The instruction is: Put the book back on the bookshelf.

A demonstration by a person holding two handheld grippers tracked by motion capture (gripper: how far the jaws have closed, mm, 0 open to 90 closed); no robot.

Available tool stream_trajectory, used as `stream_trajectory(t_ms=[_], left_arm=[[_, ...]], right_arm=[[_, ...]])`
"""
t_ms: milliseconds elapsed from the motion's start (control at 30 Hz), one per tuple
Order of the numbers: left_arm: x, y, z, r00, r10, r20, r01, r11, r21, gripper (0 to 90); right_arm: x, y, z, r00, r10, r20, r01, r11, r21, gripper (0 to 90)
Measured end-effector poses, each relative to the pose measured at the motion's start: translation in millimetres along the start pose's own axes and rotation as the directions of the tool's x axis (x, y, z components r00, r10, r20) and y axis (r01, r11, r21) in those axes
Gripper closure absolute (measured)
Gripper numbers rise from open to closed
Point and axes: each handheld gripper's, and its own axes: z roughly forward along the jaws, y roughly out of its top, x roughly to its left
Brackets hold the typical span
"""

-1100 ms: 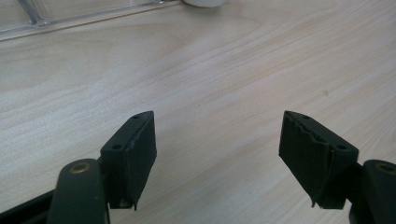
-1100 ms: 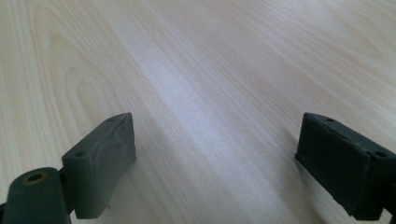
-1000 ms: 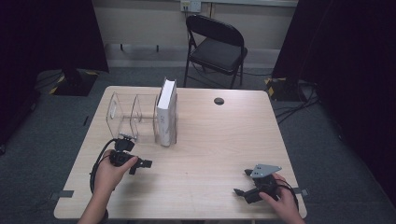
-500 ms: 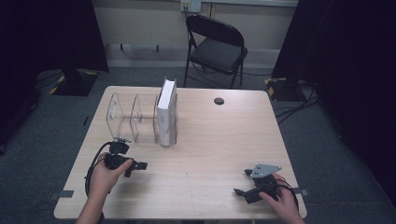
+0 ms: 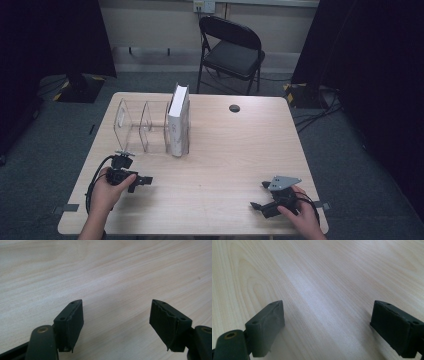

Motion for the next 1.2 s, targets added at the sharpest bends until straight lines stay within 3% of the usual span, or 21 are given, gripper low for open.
stream_trajectory(t_ms=[267, 500, 733, 933, 1133, 1200], left_arm=[[8.5, -8.3, -0.7, 0.9998, 0.003, -0.019, -0.003, 0.9999, -0.013, 27.2], [10.2, -14.3, -2.0, 0.9981, 0.054, -0.029, -0.056, 0.9978, -0.037, 26.4], [11.0, -21.1, -2.2, 0.9888, 0.139, -0.054, -0.143, 0.9881, -0.058, 22.9], [11.9, -25.4, -2.7, 0.984, 0.169, -0.058, -0.173, 0.9821, -0.075, 22.1], [10.8, -28.4, -1.6, 0.9743, 0.216, -0.064, -0.221, 0.9719, -0.082, 20.2], [10.8, -29.3, -1.5, 0.9743, 0.216, -0.065, -0.221, 0.9712, -0.089, 20.1]], right_arm=[[0.0, 0.0, 0.0, 1.0, 0.0, 0.0, 0.0, 1.0, 0.0, 10.9], [0.0, 0.0, 0.0, 1.0, 0.0, 0.0, 0.0, 1.0, 0.0, 10.9], [0.6, 0.1, -0.1, 1.0, 0.002, 0.003, -0.002, 1.0, 0.001, 10.9], [0.9, 0.0, 0.0, 1.0, 0.004, 0.001, -0.004, 1.0, 0.0, 10.9], [1.2, 0.1, 0.1, 1.0, 0.005, 0.002, -0.005, 1.0, 0.0, 10.9], [1.2, 0.1, 0.1, 1.0, 0.004, 0.003, -0.004, 1.0, 0.0, 10.9]])
